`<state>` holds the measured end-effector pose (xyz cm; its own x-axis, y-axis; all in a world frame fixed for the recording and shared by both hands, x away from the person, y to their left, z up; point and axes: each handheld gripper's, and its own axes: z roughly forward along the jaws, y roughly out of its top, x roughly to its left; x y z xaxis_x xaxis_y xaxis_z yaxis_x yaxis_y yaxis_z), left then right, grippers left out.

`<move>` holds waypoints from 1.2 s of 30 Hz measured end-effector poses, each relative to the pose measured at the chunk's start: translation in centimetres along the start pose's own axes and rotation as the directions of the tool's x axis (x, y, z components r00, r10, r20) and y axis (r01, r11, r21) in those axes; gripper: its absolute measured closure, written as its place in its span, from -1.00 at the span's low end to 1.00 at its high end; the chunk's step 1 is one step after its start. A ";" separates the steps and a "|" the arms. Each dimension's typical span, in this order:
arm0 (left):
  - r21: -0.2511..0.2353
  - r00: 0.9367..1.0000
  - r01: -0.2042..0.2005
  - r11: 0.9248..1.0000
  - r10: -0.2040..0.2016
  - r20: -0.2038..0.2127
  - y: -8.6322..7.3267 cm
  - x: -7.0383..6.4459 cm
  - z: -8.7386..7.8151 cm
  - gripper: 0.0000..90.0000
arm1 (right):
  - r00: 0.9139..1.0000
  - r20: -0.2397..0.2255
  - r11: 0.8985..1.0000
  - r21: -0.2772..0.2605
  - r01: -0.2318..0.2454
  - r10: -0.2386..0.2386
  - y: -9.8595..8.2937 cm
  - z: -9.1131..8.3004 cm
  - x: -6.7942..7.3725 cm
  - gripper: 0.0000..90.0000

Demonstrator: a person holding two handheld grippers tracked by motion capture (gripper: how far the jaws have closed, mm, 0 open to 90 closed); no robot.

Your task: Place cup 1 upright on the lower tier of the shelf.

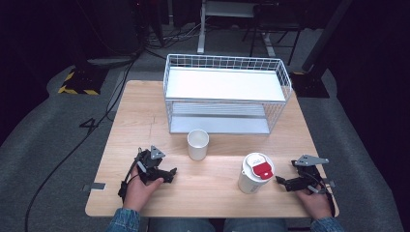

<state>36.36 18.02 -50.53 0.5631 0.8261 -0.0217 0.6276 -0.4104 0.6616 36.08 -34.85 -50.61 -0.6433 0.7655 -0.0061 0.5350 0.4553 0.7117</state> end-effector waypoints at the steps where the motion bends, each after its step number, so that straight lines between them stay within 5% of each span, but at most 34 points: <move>1: 0.000 1.000 0.000 1.000 0.000 0.000 0.0 0.0 0.0 -1.00 | 1.000 0.000 1.000 0.000 0.000 0.000 0.0 0.0 0.0 -0.99; 10: 0.015 1.000 0.013 1.000 -0.013 0.020 0.5 0.2 0.0 -0.97 | 1.000 0.003 1.000 0.000 -0.005 0.005 0.0 0.0 0.0 -0.99; 13: 0.014 0.999 0.014 1.000 -0.015 0.028 0.9 0.1 -0.1 -0.62 | 1.000 0.004 1.000 0.000 -0.005 0.005 0.0 0.0 0.0 -0.99; 17: 0.009 0.998 -0.007 1.000 0.006 0.069 1.4 0.0 -0.1 -0.64 | 1.000 0.004 1.000 0.000 -0.006 0.006 0.0 0.0 0.0 -0.99; 28: -0.095 0.986 -0.071 0.993 0.084 0.141 4.3 -0.6 -1.1 -0.65 | 1.000 0.007 1.000 0.001 -0.008 0.008 0.0 0.0 0.1 -0.99; 36: -0.175 0.975 -0.056 0.983 0.091 0.201 5.7 -0.8 -0.5 -0.65 | 1.000 0.007 1.000 0.001 -0.007 0.007 0.0 0.0 0.1 -0.99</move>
<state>39.22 15.25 -46.34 0.7145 0.6908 -0.1111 0.4912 -0.3821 0.7828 36.05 -34.80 -50.60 -0.6356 0.7720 -0.0058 0.5400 0.4500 0.7113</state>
